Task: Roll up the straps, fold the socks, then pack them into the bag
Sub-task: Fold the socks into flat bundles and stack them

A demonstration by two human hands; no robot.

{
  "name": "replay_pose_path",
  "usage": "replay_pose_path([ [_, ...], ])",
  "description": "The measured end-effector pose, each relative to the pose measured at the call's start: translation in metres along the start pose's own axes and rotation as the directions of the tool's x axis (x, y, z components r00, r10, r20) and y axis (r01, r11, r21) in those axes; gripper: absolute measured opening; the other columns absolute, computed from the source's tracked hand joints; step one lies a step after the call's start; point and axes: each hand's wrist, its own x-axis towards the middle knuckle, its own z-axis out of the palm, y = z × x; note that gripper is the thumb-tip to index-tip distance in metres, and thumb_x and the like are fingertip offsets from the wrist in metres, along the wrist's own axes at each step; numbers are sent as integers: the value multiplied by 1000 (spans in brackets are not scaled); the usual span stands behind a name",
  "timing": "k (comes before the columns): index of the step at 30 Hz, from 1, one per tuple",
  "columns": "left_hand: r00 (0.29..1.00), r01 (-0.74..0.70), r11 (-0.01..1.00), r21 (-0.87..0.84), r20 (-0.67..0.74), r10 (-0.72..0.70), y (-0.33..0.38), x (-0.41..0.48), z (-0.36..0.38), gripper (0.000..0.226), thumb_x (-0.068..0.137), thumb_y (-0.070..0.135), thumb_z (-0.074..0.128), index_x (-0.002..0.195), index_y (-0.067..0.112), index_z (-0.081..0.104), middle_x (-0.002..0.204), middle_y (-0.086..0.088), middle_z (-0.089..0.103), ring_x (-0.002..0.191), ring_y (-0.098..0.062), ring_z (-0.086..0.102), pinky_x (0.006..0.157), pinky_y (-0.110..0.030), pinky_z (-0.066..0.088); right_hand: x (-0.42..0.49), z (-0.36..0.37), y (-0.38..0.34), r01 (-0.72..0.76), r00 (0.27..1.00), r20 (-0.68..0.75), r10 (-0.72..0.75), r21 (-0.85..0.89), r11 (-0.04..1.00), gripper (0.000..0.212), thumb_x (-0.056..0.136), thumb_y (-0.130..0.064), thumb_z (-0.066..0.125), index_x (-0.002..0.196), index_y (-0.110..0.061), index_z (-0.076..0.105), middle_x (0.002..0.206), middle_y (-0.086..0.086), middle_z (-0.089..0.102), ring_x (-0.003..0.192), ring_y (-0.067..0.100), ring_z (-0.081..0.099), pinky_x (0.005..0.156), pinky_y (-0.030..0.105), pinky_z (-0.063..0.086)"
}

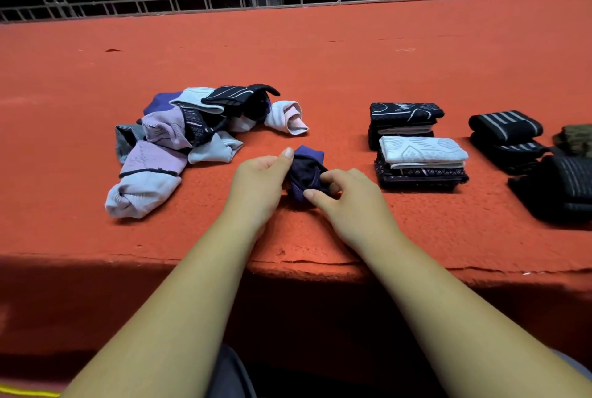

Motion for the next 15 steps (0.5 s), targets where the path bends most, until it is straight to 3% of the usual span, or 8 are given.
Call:
replay_pose_path([
  [2,998,35,998,-51,45,-32,2,-1,-2,42,107,37,60,94,2,80,79,-11,76,61,-6,60,50,-19,42,2,-2,2,-25,999,22,25,21,999,22,92,-45,78,108,-29,76,97,-3,63,95,18,61,80,30,37],
  [5,978,111,989,-98,190,-91,-5,5,-9,23,99,30,70,105,12,82,82,-7,74,54,-5,55,55,-29,36,4,-5,4,-29,998,53,27,37,999,10,94,-42,76,96,-34,70,96,-3,63,92,16,58,77,30,33],
  [8,950,165,980,-108,284,-128,-10,8,-17,26,89,34,76,110,20,82,88,-4,75,57,-12,50,57,-30,32,6,-6,5,-23,998,52,20,66,998,4,97,-36,72,95,-34,69,97,-2,64,94,17,58,80,33,36],
  [12,982,143,978,-150,143,-122,-8,8,-15,13,98,24,71,106,16,79,95,0,81,81,-11,67,55,-29,33,8,-8,4,-50,998,41,44,159,986,7,98,-30,69,101,-29,75,101,-1,70,96,18,62,88,33,45],
  [15,987,163,978,-128,22,-162,-12,13,-15,10,99,25,72,101,18,78,76,11,73,72,-7,59,54,-28,33,7,-16,3,-92,996,36,85,277,957,7,100,-27,68,98,-27,74,98,-1,72,88,15,66,79,30,45],
])
